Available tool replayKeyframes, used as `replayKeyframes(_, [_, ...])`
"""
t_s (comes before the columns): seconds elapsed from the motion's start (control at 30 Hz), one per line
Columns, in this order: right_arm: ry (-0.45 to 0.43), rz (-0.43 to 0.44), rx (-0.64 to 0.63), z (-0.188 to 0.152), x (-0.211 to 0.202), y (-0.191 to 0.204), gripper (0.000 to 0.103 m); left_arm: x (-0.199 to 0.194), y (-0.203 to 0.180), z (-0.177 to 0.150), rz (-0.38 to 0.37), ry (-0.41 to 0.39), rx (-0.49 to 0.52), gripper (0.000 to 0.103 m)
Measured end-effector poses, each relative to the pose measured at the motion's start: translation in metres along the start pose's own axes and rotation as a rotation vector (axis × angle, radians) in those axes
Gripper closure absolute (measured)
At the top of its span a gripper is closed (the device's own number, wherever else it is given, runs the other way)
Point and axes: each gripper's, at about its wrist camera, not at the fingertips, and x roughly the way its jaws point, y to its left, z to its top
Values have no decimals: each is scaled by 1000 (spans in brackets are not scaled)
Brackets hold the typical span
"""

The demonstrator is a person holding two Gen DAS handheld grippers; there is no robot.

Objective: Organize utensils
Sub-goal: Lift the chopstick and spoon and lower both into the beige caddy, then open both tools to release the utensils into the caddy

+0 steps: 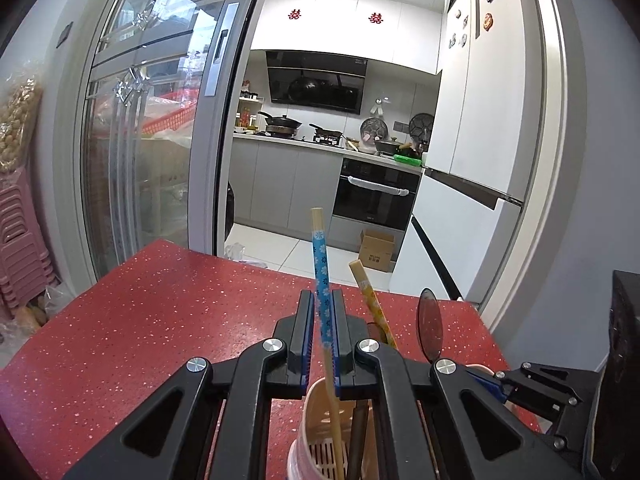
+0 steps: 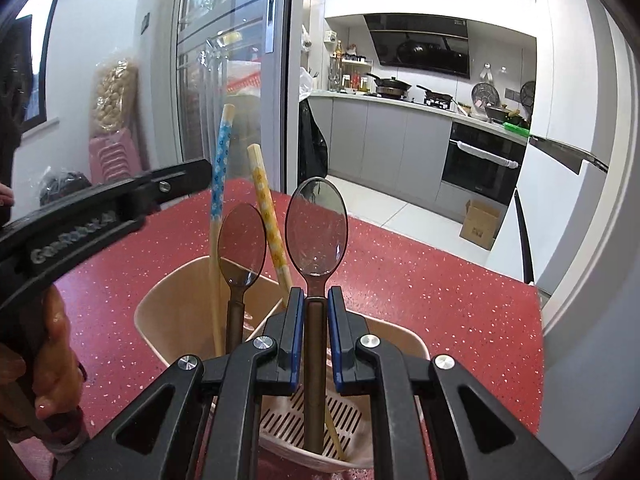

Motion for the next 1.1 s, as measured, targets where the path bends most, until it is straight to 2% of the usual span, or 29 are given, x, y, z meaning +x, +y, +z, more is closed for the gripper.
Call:
replayKeyframes(0.03, [7, 1, 4, 1, 1, -1, 89, -2, 0, 0, 2, 0, 5, 68])
replayKeyframes(0.17, [12, 3, 28, 2, -3, -2, 71, -11, -3, 1, 2, -1, 26, 68])
replayKeyframes(0.33, [-8, -18, 44, 8, -20, -3, 70, -25, -2, 3, 1, 25, 38, 68])
replayKeyframes(0.4, [-11, -18, 69, 10, -30, -5, 67, -33, -2, 2, 6, 40, 50, 68])
replayKeyframes(0.57, [5, -9, 132, 3, -58, -6, 57, -49, 6, -13, 38, 179, 86, 68])
replayKeyframes(0.77, [101, 5, 228, -30, -80, -3, 50, -76, 27, -60, 49, 370, 88, 68])
replayKeyframes(0.93, [220, 25, 349, -71, -88, 0, 50, -106, 38, -105, 68, 472, 108, 68])
replayKeyframes(1.1, [281, 20, 391, -108, -101, 12, 50, -137, 53, -142, 80, 529, 50, 67])
